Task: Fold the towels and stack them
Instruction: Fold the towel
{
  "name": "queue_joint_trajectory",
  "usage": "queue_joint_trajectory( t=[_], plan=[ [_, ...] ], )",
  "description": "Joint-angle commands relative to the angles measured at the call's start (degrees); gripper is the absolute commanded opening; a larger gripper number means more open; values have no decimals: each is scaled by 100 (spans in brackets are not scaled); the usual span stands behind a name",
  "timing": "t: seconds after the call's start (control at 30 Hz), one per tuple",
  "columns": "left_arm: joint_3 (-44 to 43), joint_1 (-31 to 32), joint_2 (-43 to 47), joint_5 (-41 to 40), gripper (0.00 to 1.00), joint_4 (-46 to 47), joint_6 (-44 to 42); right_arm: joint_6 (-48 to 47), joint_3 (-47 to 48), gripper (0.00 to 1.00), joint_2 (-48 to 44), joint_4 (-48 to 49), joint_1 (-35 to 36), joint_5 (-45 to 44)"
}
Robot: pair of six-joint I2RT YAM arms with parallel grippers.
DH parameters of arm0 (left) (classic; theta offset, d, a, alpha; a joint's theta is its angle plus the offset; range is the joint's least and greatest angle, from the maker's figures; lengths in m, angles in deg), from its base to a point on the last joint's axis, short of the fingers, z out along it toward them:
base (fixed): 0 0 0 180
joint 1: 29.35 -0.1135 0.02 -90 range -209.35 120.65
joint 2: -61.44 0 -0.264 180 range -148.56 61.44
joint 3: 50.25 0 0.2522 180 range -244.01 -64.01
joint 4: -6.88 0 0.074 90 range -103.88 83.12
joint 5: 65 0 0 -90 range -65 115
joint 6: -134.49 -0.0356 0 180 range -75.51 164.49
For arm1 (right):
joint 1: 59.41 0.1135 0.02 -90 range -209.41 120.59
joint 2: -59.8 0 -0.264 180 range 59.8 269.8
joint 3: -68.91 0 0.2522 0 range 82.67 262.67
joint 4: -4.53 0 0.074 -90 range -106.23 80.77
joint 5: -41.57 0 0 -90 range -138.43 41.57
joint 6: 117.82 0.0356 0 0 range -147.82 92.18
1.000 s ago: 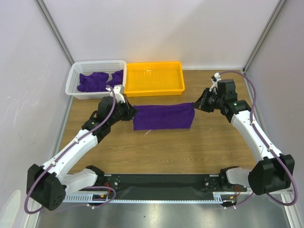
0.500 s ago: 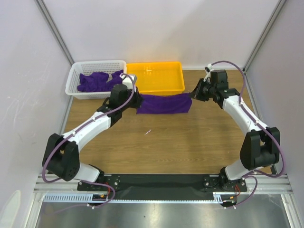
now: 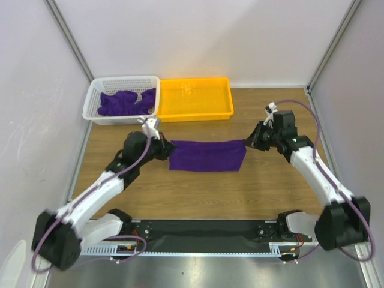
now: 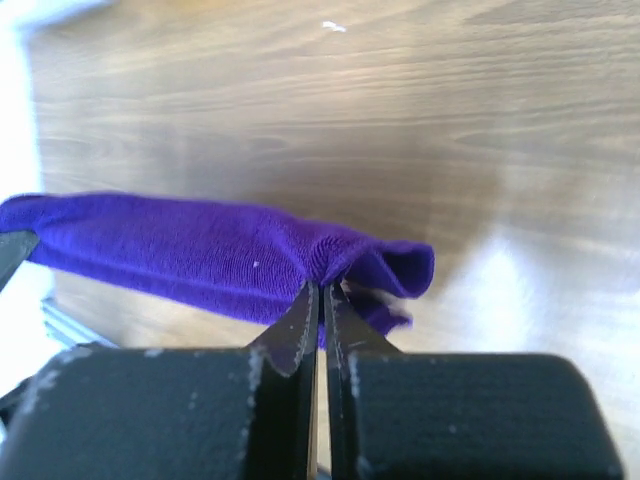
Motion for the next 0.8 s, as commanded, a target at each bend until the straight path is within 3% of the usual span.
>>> queue_joint_trajectory(
  t=[0.0,0.3,0.57,0.77],
  plan=[
    [131,140,1401,-15,0,-125,791,295,83,0,-1029,-904,-32,-104],
    [148,501,2758,-499,1,-2242,2198,893,-313,0,-1962,-2592,-6,97],
    [-123,632,3136,-393,0,-3587,3077,981,170,0,-2033,-3497,-6,185],
    [-545,799,2856,-50,0,-4809,3693,1113,512,0,-1980,-4368,29,265]
  ],
)
